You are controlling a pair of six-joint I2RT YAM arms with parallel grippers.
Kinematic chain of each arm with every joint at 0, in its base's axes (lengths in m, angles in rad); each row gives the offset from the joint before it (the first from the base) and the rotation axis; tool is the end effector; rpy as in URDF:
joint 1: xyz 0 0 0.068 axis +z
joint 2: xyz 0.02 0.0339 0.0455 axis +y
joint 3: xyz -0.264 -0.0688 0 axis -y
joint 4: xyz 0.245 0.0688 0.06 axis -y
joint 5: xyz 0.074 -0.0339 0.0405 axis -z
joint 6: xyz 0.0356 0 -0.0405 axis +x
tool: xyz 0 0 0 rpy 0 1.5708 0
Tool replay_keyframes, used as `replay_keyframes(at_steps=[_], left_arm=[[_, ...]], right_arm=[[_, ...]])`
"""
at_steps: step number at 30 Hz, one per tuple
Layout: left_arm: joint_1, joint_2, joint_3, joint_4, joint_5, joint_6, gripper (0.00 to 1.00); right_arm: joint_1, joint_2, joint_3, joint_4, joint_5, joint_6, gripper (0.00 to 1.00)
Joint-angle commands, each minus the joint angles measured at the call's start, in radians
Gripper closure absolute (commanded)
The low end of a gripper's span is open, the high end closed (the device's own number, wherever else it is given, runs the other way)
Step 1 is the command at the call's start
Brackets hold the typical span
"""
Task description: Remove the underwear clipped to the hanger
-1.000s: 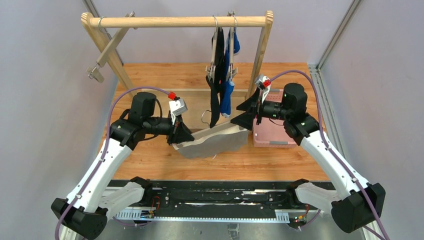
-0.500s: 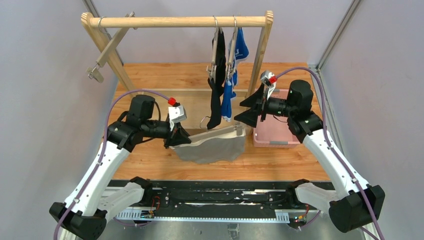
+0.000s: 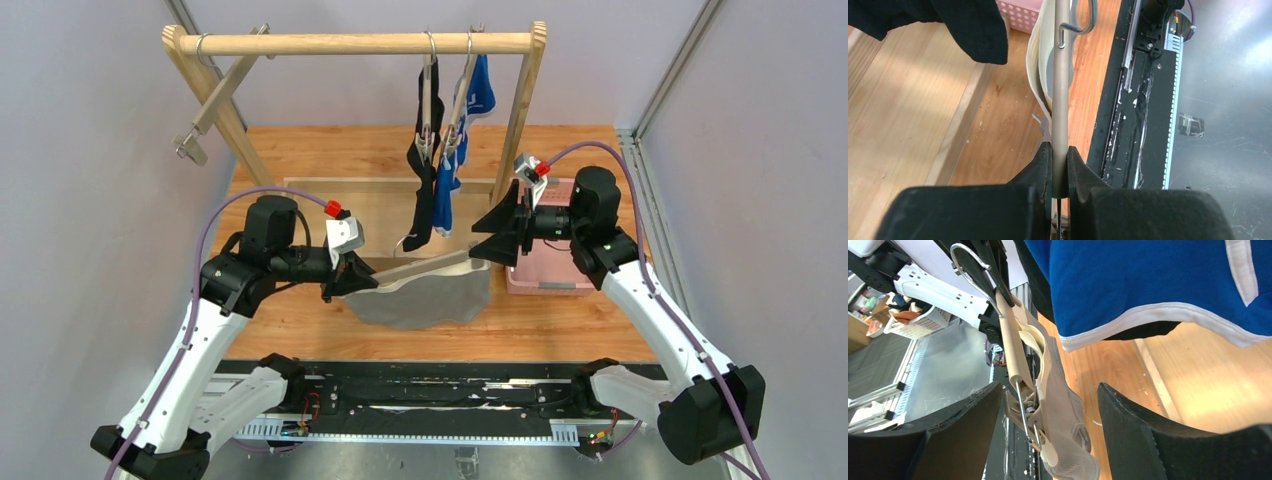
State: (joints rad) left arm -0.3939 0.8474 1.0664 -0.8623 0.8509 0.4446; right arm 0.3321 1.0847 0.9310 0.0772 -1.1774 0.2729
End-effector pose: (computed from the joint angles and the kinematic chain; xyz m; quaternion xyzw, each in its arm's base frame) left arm 0.1276 -0.0820 0.3647 0.5003 0.6689 -0.3587 0.4167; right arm 0.2118 0.1078 0.3620 -0.3952 0.5987 0.5572 0.4181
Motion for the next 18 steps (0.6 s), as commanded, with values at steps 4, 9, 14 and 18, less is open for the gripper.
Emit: replay_keyframes(at_steps=[4, 9, 14, 18], left_arm=[[0.004, 0.001, 0.032, 0.057, 0.004, -0.026, 1.0], [0.005, 0.014, 0.03, 0.073, 0.014, -0.04, 1.0], [0.004, 0.022, 0.029, 0.085, 0.021, -0.046, 1.0], [0.005, 0.025, 0.022, 0.107, 0.02, -0.064, 1.0]], right_arm=[[-0.016, -0.018, -0.028, 0.057, -0.056, 0.06, 0.3], [-0.016, -0.019, -0.039, 0.071, -0.06, 0.075, 0.36], [-0.015, -0.009, -0.048, 0.114, -0.073, 0.109, 0.59], [-0.01, -0.002, -0.047, 0.116, -0.072, 0.111, 0.94]])
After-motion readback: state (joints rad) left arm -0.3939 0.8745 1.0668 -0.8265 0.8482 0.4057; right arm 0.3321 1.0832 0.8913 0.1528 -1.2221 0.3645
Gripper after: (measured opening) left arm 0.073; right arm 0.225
